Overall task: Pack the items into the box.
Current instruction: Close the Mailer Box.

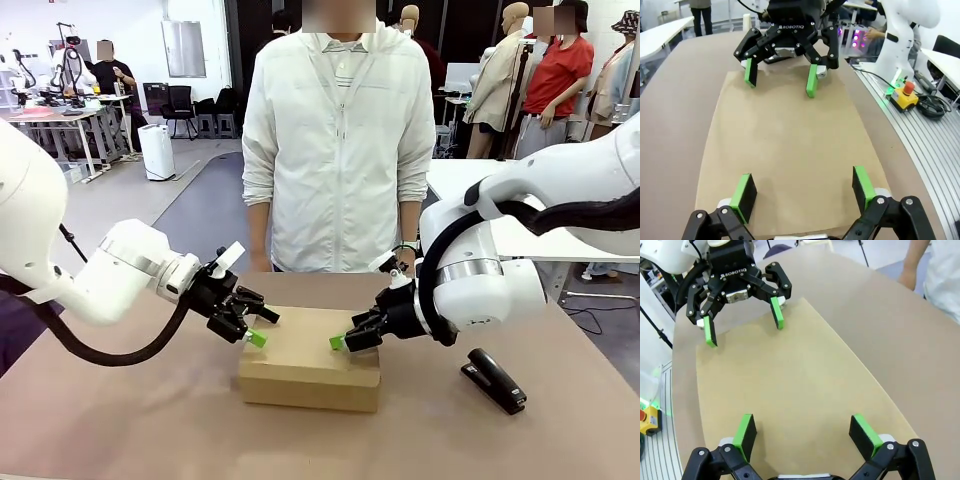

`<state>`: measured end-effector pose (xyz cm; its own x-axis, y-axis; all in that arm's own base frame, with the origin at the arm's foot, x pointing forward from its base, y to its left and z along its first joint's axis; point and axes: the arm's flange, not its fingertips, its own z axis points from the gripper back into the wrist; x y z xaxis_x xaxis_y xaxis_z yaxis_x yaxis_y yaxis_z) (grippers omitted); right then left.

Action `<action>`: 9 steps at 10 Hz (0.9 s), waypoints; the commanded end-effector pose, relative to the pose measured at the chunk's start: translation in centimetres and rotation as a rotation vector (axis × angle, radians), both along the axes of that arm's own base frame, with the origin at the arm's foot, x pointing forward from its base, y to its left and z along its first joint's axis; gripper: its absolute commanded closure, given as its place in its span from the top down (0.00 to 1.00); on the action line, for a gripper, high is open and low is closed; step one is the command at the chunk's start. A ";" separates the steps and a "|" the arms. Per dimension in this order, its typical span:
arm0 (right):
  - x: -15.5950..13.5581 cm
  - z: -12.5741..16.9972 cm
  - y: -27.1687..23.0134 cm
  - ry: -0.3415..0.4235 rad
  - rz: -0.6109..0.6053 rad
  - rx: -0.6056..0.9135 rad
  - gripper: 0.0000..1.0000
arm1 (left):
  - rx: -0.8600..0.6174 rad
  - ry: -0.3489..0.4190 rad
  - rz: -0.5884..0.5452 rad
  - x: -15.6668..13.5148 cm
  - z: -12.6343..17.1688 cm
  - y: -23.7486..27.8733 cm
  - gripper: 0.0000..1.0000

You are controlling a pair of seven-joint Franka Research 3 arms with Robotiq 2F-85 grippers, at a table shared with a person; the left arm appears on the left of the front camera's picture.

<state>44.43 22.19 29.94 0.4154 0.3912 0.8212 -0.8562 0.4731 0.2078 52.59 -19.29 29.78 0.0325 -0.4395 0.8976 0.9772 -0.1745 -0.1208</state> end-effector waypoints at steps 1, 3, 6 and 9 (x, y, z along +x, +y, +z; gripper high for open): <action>-0.2 -0.1 -0.5 0.055 -0.004 -0.036 1.00 | 0.046 0.026 0.018 0.6 -0.7 -0.1 1.00; -0.3 0.4 -0.7 0.060 0.045 0.044 1.00 | 0.035 0.009 0.052 0.3 -0.4 0.1 1.00; 0.4 5.3 -2.9 0.171 -0.021 0.286 1.00 | -0.102 0.133 0.216 -0.2 5.8 1.6 1.00; 0.2 10.3 -9.1 0.452 -0.194 0.440 1.00 | -0.099 0.485 0.341 -0.8 9.8 5.5 1.00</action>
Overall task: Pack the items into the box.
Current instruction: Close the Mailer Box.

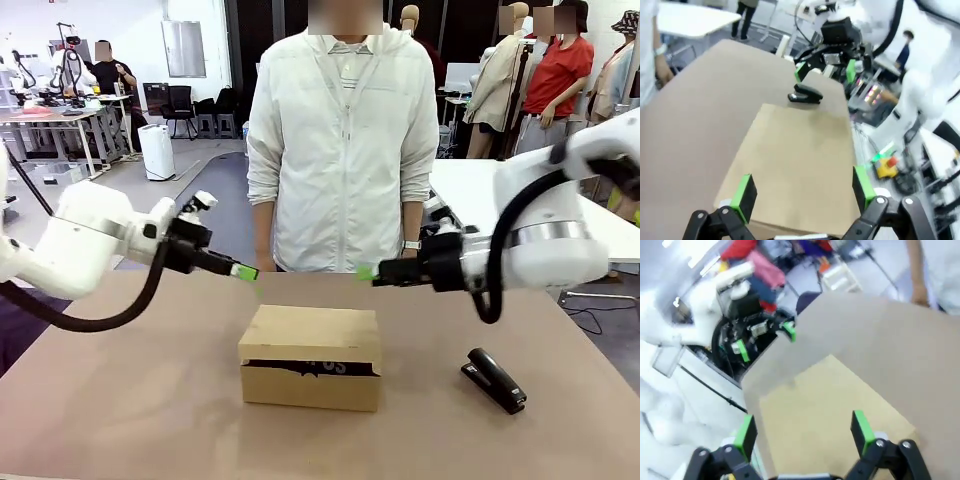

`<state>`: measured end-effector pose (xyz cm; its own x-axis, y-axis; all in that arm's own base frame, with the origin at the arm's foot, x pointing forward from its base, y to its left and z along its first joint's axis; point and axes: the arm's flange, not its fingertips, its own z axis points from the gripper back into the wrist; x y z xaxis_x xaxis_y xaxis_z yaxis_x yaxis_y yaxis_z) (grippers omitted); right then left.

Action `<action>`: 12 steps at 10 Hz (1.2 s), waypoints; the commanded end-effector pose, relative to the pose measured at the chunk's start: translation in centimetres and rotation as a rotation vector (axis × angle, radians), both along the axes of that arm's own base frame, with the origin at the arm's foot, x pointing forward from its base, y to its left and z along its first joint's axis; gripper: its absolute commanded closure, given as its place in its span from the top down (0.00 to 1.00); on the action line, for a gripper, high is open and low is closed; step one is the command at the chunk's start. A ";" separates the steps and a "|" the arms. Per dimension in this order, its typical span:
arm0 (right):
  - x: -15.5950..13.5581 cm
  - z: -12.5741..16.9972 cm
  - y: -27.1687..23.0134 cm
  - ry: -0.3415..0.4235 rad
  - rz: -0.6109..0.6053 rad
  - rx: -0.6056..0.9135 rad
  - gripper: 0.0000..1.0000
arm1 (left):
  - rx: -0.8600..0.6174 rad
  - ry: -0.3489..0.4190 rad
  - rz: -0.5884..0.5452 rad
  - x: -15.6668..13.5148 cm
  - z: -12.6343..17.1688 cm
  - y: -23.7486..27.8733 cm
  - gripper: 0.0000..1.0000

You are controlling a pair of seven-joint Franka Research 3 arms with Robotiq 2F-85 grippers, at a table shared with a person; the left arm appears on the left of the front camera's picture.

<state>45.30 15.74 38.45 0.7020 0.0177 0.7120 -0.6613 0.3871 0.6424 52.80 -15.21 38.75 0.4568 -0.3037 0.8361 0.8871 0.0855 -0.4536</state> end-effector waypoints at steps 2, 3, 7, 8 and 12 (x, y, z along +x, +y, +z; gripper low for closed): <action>-2.2 2.2 -8.3 0.443 -0.141 0.130 1.00 | -0.095 0.408 0.007 -2.3 2.5 6.4 1.00; -3.3 2.3 -11.0 0.535 -0.127 0.187 1.00 | -0.134 0.560 0.044 -2.7 3.3 9.6 1.00; -5.8 1.0 -20.4 0.714 -0.215 0.371 1.00 | -0.224 0.864 0.324 -4.9 2.2 21.4 1.00; -5.6 0.1 -21.9 0.714 -0.225 0.398 1.00 | -0.133 0.916 0.389 -5.2 0.8 22.9 1.00; -5.7 0.8 -19.3 0.694 -0.187 0.303 1.00 | -0.210 0.821 0.305 -4.3 2.4 22.1 1.00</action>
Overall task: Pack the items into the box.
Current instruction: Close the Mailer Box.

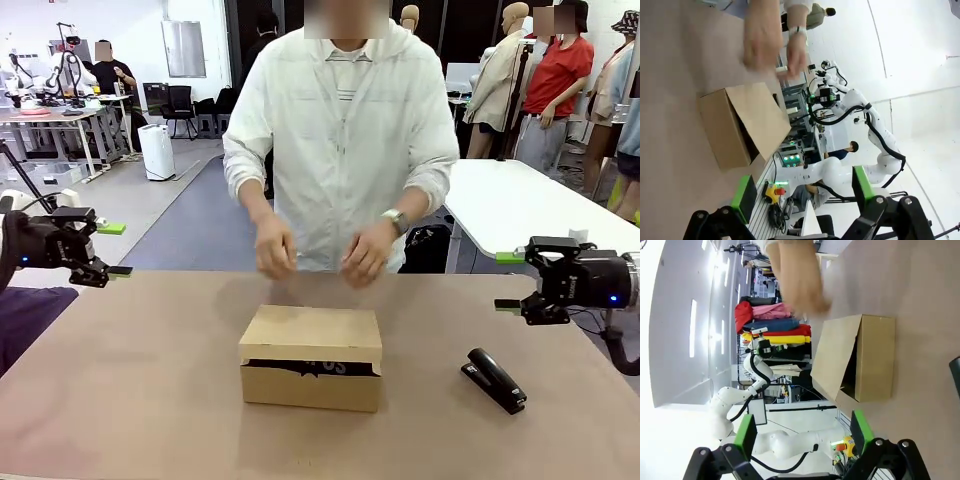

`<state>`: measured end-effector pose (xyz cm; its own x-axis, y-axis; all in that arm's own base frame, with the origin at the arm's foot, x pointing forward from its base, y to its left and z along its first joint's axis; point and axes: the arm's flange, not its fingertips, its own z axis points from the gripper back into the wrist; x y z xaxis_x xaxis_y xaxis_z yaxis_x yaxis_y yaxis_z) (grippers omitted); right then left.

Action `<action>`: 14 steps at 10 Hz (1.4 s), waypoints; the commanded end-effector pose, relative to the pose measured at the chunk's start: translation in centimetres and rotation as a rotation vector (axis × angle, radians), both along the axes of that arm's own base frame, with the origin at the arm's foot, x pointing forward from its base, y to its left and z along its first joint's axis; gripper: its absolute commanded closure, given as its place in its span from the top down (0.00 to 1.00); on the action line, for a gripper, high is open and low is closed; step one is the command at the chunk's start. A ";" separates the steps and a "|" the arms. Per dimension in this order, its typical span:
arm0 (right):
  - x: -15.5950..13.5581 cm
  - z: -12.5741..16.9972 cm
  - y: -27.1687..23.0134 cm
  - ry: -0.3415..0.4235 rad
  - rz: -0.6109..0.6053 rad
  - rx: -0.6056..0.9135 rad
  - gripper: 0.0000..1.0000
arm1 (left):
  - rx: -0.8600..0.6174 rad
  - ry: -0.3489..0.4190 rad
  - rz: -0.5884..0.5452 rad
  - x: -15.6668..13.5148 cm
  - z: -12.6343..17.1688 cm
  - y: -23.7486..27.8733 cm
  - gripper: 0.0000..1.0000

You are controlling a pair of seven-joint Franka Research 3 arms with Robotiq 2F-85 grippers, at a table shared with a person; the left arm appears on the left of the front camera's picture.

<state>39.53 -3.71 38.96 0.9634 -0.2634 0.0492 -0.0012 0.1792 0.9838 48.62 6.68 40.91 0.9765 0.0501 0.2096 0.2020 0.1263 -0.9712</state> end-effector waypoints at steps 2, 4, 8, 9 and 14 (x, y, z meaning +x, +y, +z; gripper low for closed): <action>0.1 0.3 0.2 -0.011 -0.007 -0.015 1.00 | -0.018 -0.028 -0.003 -0.1 0.2 0.2 1.00; 0.1 0.3 0.2 -0.011 -0.007 -0.015 1.00 | -0.018 -0.028 -0.003 -0.1 0.2 0.2 1.00; 0.1 0.3 0.2 -0.011 -0.007 -0.015 1.00 | -0.018 -0.028 -0.003 -0.1 0.2 0.2 1.00; 0.1 0.3 0.2 -0.011 -0.007 -0.015 1.00 | -0.018 -0.028 -0.003 -0.1 0.2 0.2 1.00; 0.1 0.3 0.2 -0.011 -0.007 -0.015 1.00 | -0.018 -0.028 -0.003 -0.1 0.2 0.2 1.00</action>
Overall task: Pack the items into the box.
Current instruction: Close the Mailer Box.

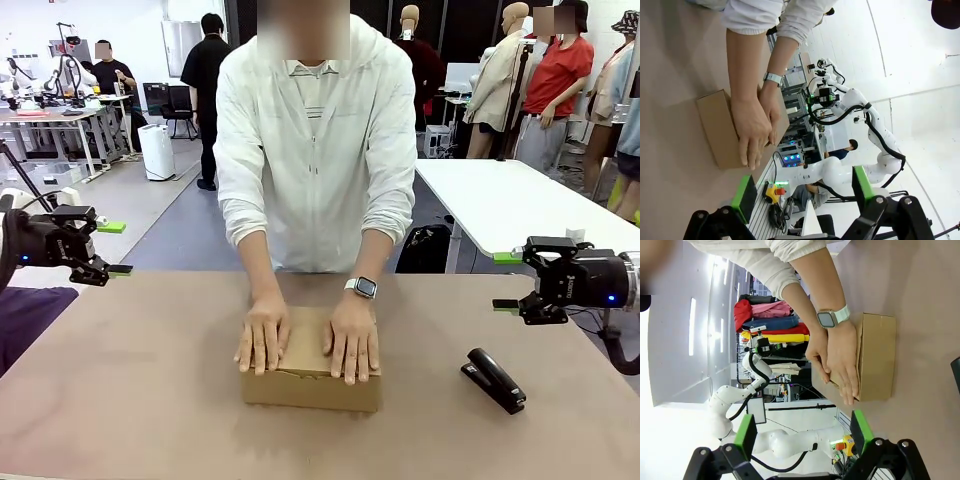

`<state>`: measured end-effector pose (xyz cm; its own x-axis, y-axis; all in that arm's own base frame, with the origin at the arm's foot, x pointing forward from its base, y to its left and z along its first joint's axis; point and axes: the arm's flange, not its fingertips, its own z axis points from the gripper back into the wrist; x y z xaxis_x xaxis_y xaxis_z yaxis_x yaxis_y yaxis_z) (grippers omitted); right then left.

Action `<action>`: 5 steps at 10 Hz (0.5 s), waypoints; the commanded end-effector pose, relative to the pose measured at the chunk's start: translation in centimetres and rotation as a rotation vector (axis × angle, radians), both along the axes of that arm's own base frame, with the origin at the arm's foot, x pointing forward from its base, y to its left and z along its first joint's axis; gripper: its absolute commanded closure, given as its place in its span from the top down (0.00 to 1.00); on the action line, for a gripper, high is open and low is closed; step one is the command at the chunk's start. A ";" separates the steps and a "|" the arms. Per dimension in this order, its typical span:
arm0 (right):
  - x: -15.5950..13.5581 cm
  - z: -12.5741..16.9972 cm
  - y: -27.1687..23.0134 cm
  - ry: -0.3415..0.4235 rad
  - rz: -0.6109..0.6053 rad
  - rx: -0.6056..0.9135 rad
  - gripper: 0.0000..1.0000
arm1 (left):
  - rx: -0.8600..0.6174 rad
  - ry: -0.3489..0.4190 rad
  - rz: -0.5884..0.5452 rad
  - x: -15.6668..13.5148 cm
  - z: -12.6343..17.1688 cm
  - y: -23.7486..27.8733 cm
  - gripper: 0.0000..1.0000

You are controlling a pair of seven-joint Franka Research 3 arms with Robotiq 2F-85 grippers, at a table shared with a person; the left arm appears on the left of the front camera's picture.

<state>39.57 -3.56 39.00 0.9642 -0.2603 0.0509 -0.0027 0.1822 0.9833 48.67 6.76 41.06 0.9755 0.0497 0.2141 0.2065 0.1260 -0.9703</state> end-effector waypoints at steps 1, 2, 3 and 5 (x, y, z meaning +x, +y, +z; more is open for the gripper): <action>0.1 0.3 0.0 -0.010 -0.010 -0.012 1.00 | -0.018 -0.023 -0.003 -0.2 0.1 0.1 1.00; 0.1 0.3 0.0 -0.010 -0.010 -0.012 1.00 | -0.018 -0.023 -0.003 -0.2 0.1 0.1 1.00; 0.1 0.3 0.0 -0.010 -0.010 -0.012 1.00 | -0.018 -0.023 -0.003 -0.2 0.1 0.1 1.00; 0.1 0.3 0.0 -0.010 -0.010 -0.012 1.00 | -0.018 -0.023 -0.003 -0.2 0.1 0.1 1.00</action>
